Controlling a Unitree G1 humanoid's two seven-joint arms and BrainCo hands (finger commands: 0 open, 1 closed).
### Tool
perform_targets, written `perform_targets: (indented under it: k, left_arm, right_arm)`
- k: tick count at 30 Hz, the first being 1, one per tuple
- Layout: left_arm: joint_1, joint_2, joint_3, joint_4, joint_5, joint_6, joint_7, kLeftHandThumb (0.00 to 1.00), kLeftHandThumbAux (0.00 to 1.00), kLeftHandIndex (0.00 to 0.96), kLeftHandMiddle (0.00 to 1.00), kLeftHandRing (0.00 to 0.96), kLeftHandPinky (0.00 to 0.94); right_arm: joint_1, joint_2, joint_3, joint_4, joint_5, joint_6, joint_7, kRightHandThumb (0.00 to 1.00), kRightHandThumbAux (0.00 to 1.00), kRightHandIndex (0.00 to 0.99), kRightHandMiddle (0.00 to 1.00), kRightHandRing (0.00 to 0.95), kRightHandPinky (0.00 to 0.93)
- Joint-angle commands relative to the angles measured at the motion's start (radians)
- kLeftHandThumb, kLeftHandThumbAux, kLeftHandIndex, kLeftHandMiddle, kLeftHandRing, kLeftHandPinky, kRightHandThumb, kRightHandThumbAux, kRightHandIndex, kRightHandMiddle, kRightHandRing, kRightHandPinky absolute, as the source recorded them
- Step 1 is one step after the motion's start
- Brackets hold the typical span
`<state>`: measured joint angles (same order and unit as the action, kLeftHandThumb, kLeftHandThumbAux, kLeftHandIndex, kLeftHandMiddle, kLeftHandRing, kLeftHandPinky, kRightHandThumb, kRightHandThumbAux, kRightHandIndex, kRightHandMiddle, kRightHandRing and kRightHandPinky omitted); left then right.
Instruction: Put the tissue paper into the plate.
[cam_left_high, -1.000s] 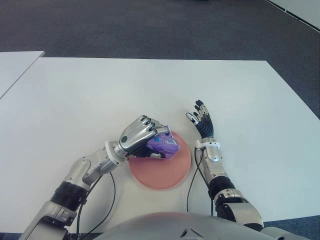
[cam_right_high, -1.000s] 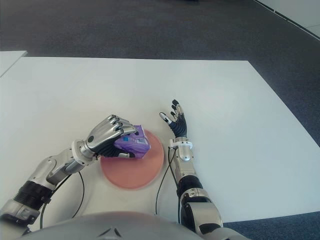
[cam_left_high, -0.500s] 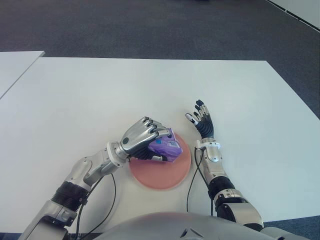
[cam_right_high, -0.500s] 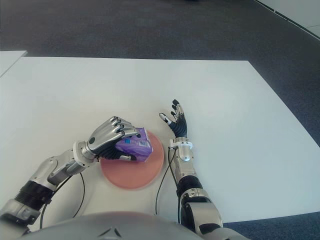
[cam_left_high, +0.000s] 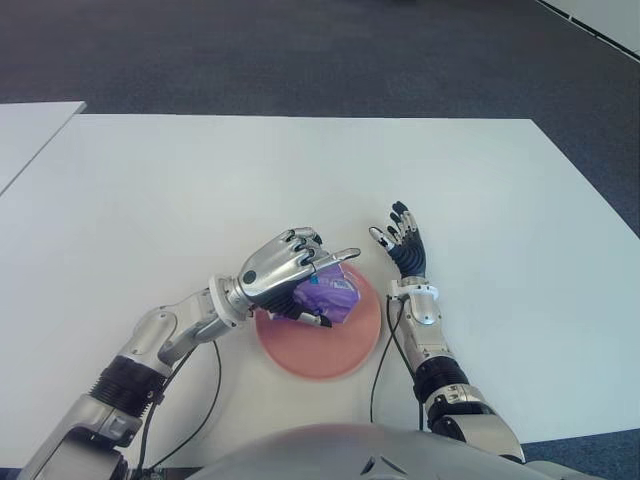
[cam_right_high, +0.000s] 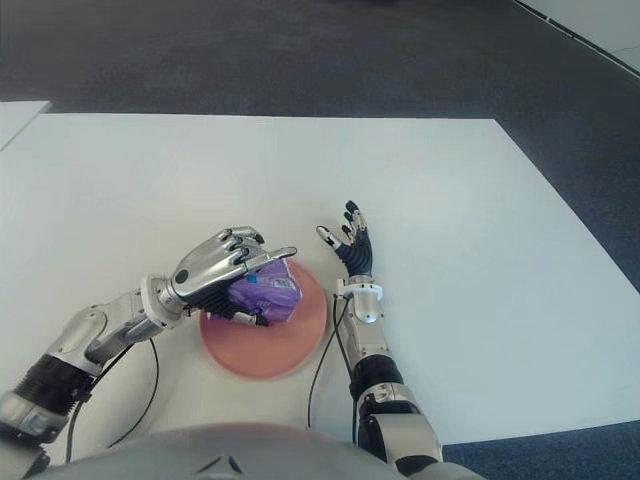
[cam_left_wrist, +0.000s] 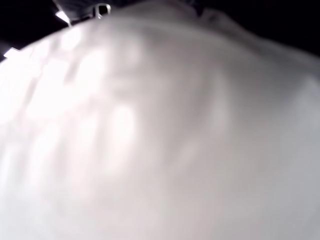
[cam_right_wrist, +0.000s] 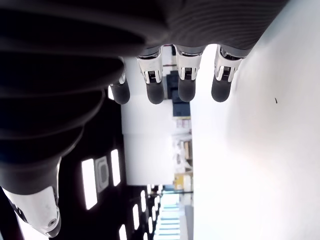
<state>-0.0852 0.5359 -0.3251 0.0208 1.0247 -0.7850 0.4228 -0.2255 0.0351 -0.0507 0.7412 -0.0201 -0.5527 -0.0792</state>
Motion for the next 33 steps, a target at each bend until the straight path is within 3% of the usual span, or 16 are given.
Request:
perform_targets:
  k: [1,17,33]
  left_arm:
    - [-0.005,0.028,-0.014,-0.022,0.02,0.012,-0.036,0.092,0.402,0.001,0.001,0.001,0.001]
    - [0.007,0.062,-0.015,-0.065,0.007,0.041,-0.073,0.069,0.36,0.0,0.0,0.0,0.0]
    - [0.014,0.065,-0.015,-0.066,0.028,0.067,-0.056,0.056,0.326,0.0,0.0,0.0,0.0]
  right_arm:
    - [0.108,0.013,0.01,0.068,-0.022,0.033,-0.021,0.0,0.692,0.0,0.0,0.0,0.0]
    - [0.118,0.015,0.004,0.07,0.003,0.024,0.02,0.0,0.726,0.007,0.0,0.0,0.0]
    - [0.111,0.027,-0.022,0.073,0.057,0.064,0.062,0.023,0.645,0.025,0.0,0.0,0.0]
